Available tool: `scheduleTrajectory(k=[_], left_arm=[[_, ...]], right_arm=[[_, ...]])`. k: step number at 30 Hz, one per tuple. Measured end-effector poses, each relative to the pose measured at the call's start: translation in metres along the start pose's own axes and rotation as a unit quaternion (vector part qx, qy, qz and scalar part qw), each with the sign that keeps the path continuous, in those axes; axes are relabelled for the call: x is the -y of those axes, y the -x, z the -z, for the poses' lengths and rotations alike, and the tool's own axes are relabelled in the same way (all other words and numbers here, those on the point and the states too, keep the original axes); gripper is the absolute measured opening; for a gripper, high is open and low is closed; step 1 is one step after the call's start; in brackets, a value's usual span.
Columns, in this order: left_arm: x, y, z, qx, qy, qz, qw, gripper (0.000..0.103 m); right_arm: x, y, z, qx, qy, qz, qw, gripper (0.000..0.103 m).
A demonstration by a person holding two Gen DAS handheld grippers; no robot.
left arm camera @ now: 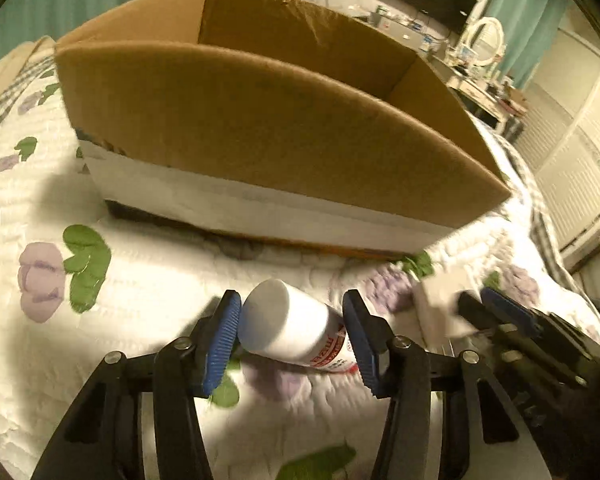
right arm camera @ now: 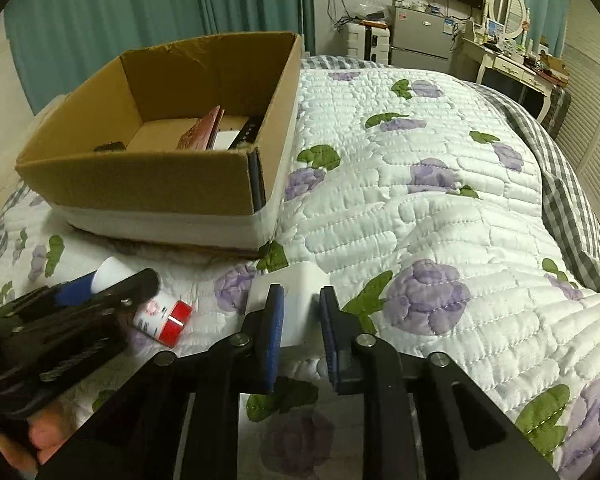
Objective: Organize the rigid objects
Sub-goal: 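Grasp the white red-labelled tube with the left gripper while the right grasps the white charger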
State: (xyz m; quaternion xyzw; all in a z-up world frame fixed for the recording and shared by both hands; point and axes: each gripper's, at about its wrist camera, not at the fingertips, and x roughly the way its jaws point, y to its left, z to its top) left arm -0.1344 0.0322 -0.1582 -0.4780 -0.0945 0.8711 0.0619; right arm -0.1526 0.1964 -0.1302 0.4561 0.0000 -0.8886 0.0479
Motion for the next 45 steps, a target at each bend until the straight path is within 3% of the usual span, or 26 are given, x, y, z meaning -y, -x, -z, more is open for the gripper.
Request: scheduleTrajectory(k=[1, 2, 12, 14, 20, 25, 27, 30, 38, 41, 45], left_arm=[[-0.002, 0.0, 0.0, -0.004, -0.005, 0.003, 1.0, 0.053], [-0.002, 0.0, -0.001, -0.006, -0.01, 0.005, 0.9999, 0.053], [-0.011, -0.012, -0.005, -0.035, -0.007, 0.026, 0.999, 0.059], [-0.01, -0.01, -0.005, -0.037, -0.007, 0.025, 0.999, 0.059], [0.01, 0.003, -0.005, -0.021, -0.03, 0.027, 0.999, 0.058], [0.029, 0.024, -0.006, 0.0, -0.065, 0.082, 0.9945, 0.057], [0.042, 0.021, -0.006, 0.003, -0.095, 0.07, 0.9929, 0.054], [0.042, 0.012, -0.002, 0.006, -0.104, 0.047, 0.9935, 0.038], [0.035, -0.018, -0.012, 0.006, -0.084, 0.052, 0.9951, 0.038], [0.037, -0.033, -0.009, -0.004, -0.096, 0.02, 0.9952, 0.037], [0.037, -0.018, -0.005, 0.015, -0.101, 0.028, 0.9944, 0.036]], right_arm=[[-0.001, -0.002, 0.002, -0.005, 0.002, -0.004, 1.0, 0.048], [-0.004, -0.003, 0.003, -0.008, 0.008, -0.011, 1.0, 0.064], [-0.023, -0.029, 0.008, -0.039, 0.06, 0.03, 0.997, 0.065], [-0.022, -0.029, 0.009, -0.033, 0.057, 0.043, 0.997, 0.053], [-0.004, -0.004, 0.008, 0.003, 0.015, 0.024, 1.0, 0.052], [0.01, 0.025, -0.001, 0.041, 0.005, 0.042, 0.998, 0.052], [0.017, 0.029, -0.005, 0.046, -0.006, 0.043, 0.998, 0.052], [0.02, 0.028, -0.007, 0.045, -0.014, 0.042, 0.998, 0.052], [0.021, 0.024, -0.005, 0.04, -0.009, 0.041, 0.998, 0.052], [0.022, 0.023, -0.004, 0.039, -0.011, 0.04, 0.998, 0.052], [0.022, 0.024, -0.004, 0.041, -0.011, 0.039, 0.998, 0.052]])
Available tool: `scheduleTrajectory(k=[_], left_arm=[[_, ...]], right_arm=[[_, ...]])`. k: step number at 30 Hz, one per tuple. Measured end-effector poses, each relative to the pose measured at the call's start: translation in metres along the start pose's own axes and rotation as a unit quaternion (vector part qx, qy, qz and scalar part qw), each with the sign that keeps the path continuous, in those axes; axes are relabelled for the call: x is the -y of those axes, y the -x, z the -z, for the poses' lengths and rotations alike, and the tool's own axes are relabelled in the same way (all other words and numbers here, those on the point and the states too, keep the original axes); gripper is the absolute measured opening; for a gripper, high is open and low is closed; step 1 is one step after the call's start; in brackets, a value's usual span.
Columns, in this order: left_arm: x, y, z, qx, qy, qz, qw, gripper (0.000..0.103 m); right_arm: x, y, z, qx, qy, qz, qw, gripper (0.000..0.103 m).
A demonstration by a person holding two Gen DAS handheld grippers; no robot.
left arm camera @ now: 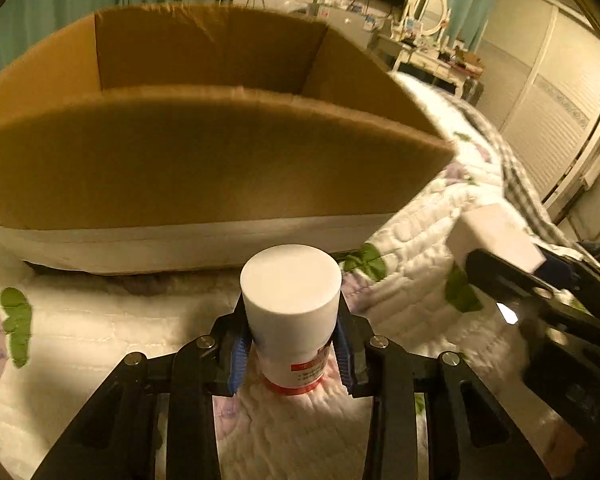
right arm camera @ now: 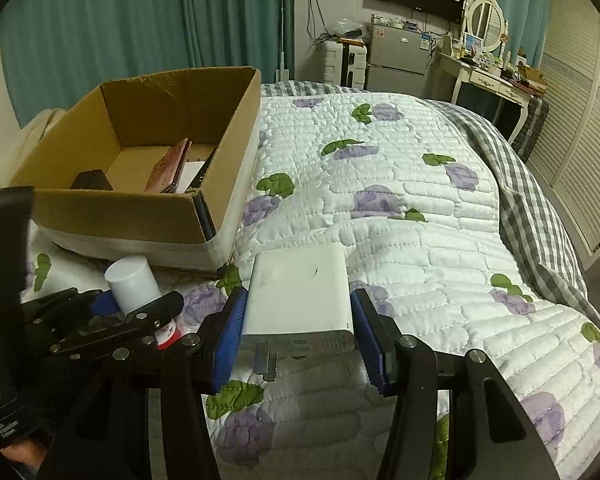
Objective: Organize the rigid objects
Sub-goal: 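Grasp the white red-labelled tube with the left gripper while the right grasps the white charger, then lower the tube and white charger into the box and open both grippers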
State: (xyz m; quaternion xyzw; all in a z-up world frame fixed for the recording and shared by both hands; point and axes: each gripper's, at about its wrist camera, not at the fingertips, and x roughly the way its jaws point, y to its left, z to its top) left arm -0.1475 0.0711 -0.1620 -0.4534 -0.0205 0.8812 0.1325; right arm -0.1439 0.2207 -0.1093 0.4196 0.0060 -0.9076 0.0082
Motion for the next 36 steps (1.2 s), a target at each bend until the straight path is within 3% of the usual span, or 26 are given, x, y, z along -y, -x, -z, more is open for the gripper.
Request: scheduleTrajectory(k=[9, 18, 22, 29, 36], left_arm=[[0.008, 0.068, -0.013, 0.043, -0.021, -0.03, 0.9984, 0.036], [0.018, 0.147, -0.049, 0.109, -0.053, -0.055, 0.9911, 0.036], [0.015, 0.159, -0.072, 0.123, -0.063, -0.064, 0.9884, 0.036], [-0.006, 0.13, -0.117, 0.103, -0.061, -0.083, 0.9894, 0.036], [-0.023, 0.06, -0.145, 0.045, -0.07, -0.114, 0.99, 0.036]], right_arm=[[-0.008, 0.031, -0.01, 0.036, 0.013, -0.008, 0.999, 0.052], [-0.019, 0.087, -0.042, 0.095, 0.026, -0.04, 0.994, 0.052], [-0.027, 0.106, -0.064, 0.125, 0.036, -0.049, 0.99, 0.052], [-0.045, 0.106, -0.11, 0.16, 0.048, -0.074, 0.983, 0.052], [-0.055, 0.057, -0.132, 0.152, 0.043, -0.095, 0.983, 0.052]])
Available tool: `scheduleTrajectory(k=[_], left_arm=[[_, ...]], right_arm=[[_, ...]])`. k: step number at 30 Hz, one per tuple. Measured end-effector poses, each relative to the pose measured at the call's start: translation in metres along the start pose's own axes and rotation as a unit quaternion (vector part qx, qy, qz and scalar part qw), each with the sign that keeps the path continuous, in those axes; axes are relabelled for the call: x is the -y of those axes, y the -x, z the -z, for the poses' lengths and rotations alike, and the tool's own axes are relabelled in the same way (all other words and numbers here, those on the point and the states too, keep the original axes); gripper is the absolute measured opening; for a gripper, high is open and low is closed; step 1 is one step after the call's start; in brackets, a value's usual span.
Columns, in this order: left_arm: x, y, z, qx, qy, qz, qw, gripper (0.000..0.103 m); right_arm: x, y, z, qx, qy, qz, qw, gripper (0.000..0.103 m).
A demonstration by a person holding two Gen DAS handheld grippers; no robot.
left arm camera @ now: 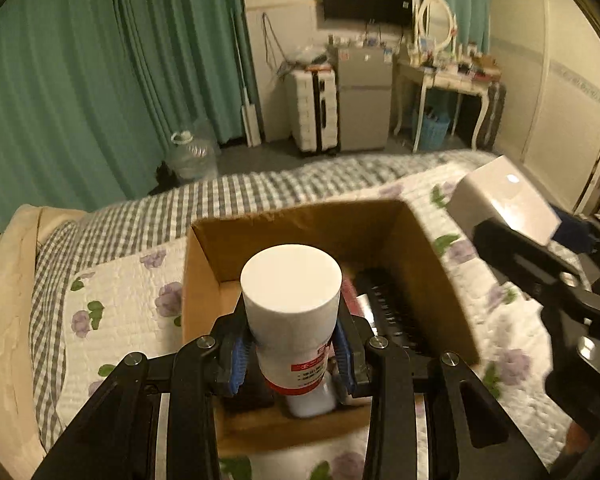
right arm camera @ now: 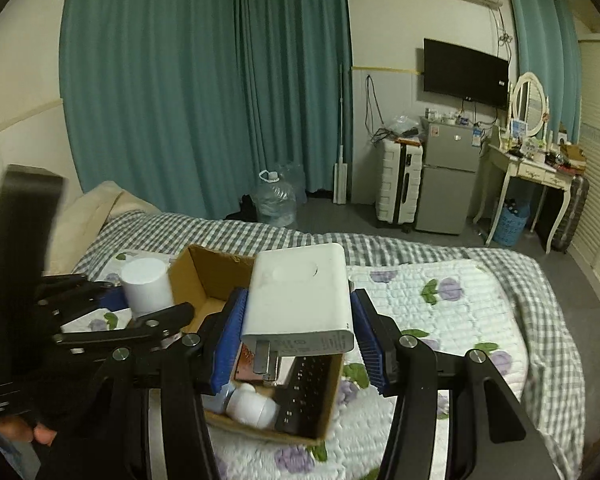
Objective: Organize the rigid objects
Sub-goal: 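Lower the tube and white charger into the box and open both grippers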
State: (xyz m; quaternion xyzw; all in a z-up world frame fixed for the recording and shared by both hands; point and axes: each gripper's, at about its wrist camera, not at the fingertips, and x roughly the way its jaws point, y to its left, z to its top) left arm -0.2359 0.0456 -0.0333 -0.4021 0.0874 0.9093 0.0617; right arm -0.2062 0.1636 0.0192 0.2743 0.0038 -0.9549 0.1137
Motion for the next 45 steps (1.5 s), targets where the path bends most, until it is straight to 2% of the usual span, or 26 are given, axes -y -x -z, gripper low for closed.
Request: scheduleTrajectory(k=[7, 13, 15, 18, 20, 22, 26, 30, 33, 37, 41, 45], left_arm=[[-0.003, -0.058, 0.002, -0.052, -0.014, -0.014, 0.9985, 0.036], [-0.003, -0.081, 0.005, -0.09, -0.02, -0.018, 0.9956, 0.037], [-0.002, -0.081, 0.004, -0.091, -0.021, -0.016, 0.9955, 0.037], [-0.002, -0.082, 0.004, -0.096, -0.019, -0.02, 0.995, 0.041], [-0.001, -0.077, 0.004, -0.089, -0.015, -0.017, 0.9957, 0.058], [0.0, -0.066, 0.004, -0.07, -0.01, -0.014, 0.9974, 0.063], [0.005, -0.035, -0.002, -0.025, -0.022, -0.029, 0.999, 0.063], [0.005, 0.015, -0.006, 0.045, -0.018, -0.045, 0.9978, 0.063], [0.003, 0.06, -0.004, 0.108, -0.019, -0.061, 0.9921, 0.067], [-0.01, 0.1, -0.002, 0.166, -0.01, -0.086, 0.9823, 0.071], [-0.027, 0.115, 0.006, 0.187, 0.006, -0.097, 0.9776, 0.072], [-0.043, 0.102, 0.014, 0.184, 0.02, -0.107, 0.977, 0.073]], right_arm=[[0.017, -0.047, 0.019, -0.032, -0.025, -0.004, 0.999, 0.052], [0.028, -0.066, 0.028, -0.041, -0.032, -0.005, 0.999, 0.052], [0.029, -0.071, 0.031, -0.046, -0.033, -0.007, 0.998, 0.052], [0.03, -0.074, 0.034, -0.049, -0.035, -0.007, 0.998, 0.052], [0.031, -0.073, 0.036, -0.05, -0.038, -0.007, 0.998, 0.052], [0.032, -0.071, 0.036, -0.048, -0.041, -0.005, 0.998, 0.052], [0.034, -0.062, 0.035, -0.044, -0.042, 0.001, 0.998, 0.052], [0.035, -0.042, 0.029, -0.035, -0.044, 0.005, 0.998, 0.052], [0.032, -0.019, 0.022, -0.02, -0.036, 0.008, 0.999, 0.052], [0.02, 0.006, 0.01, -0.005, -0.019, 0.007, 1.0, 0.052], [0.004, 0.015, -0.002, 0.004, -0.002, -0.003, 1.0, 0.052], [-0.015, -0.001, -0.005, -0.003, 0.016, -0.017, 1.0, 0.052]])
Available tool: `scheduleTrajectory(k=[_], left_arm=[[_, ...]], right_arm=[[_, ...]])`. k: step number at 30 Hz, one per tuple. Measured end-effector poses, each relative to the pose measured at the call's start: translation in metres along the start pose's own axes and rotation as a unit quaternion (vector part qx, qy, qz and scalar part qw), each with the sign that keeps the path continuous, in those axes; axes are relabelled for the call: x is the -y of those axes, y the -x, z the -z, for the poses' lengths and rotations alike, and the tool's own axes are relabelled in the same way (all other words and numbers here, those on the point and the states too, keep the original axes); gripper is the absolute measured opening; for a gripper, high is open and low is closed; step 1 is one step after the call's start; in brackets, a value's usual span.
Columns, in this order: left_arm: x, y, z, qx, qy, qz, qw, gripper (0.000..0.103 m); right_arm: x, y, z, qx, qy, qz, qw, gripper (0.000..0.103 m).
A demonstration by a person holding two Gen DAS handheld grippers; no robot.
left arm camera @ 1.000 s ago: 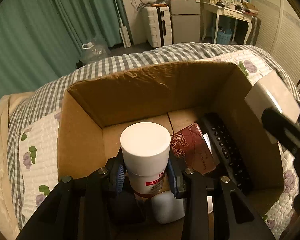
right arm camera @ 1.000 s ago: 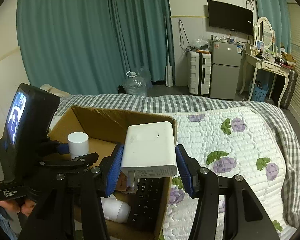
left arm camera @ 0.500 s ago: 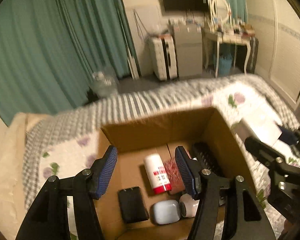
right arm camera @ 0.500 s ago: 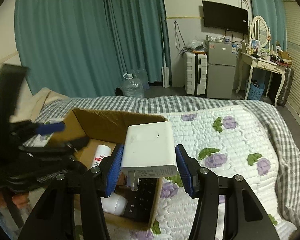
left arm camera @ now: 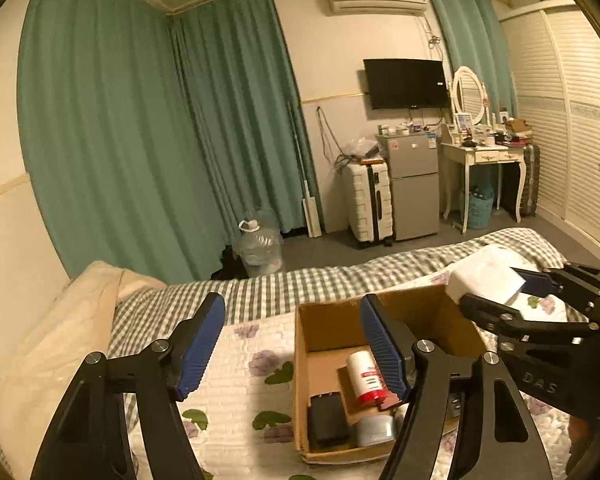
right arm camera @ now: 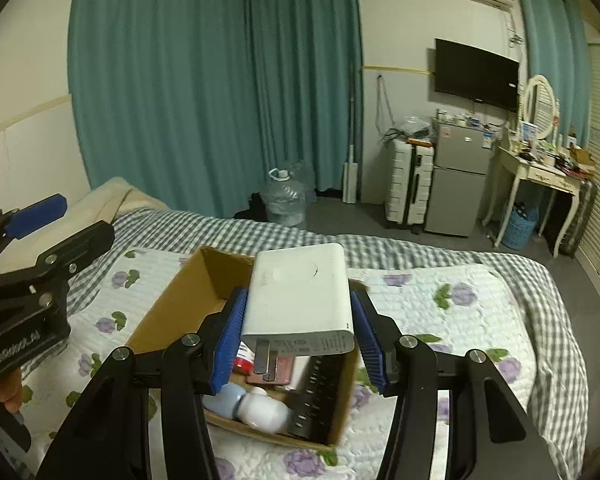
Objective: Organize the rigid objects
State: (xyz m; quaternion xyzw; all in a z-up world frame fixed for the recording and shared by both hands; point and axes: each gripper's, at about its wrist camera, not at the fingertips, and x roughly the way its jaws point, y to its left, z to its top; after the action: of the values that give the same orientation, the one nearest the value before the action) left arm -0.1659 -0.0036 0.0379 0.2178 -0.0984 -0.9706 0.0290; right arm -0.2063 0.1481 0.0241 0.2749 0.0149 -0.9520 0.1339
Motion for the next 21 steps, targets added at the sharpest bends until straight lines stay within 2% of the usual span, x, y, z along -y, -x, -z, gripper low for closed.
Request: scheduleTrajectory(k=[4, 10, 13, 18, 19, 20, 21], left_arm=[[-0.011, -0.03, 0.016, -0.016, 0.02, -0.004, 0.9997, 0.073], [-0.014, -0.058, 0.043, -0.042, 0.014, -0.003, 0.999, 0.073], [-0.017, -0.066, 0.05, -0.052, 0.025, 0.007, 0.9983, 0.073], [-0.02, -0.074, 0.055, -0.067, 0.046, 0.021, 0.9965, 0.073], [-0.019, -0.073, 0.054, -0.068, 0.046, 0.021, 0.9964, 0.073], [-0.017, -0.071, 0.054, -0.067, 0.045, 0.02, 0.9965, 0.073], [-0.018, -0.067, 0.055, -0.066, 0.045, 0.02, 0.9966, 0.073]], right_arm=[[-0.011, -0.037, 0.005, -0.02, 0.013, -0.01, 1.0, 0.052], [-0.015, -0.121, 0.019, -0.112, 0.037, -0.008, 0.993, 0.052], [-0.015, -0.145, 0.023, -0.139, 0.048, -0.008, 0.989, 0.052], [-0.013, -0.155, 0.026, -0.157, 0.047, -0.012, 0.986, 0.052], [-0.012, -0.153, 0.025, -0.152, 0.046, -0.007, 0.987, 0.056], [-0.01, -0.15, 0.023, -0.143, 0.042, -0.002, 0.989, 0.065], [-0.008, -0.147, 0.021, -0.137, 0.036, 0.001, 0.99, 0.068]])
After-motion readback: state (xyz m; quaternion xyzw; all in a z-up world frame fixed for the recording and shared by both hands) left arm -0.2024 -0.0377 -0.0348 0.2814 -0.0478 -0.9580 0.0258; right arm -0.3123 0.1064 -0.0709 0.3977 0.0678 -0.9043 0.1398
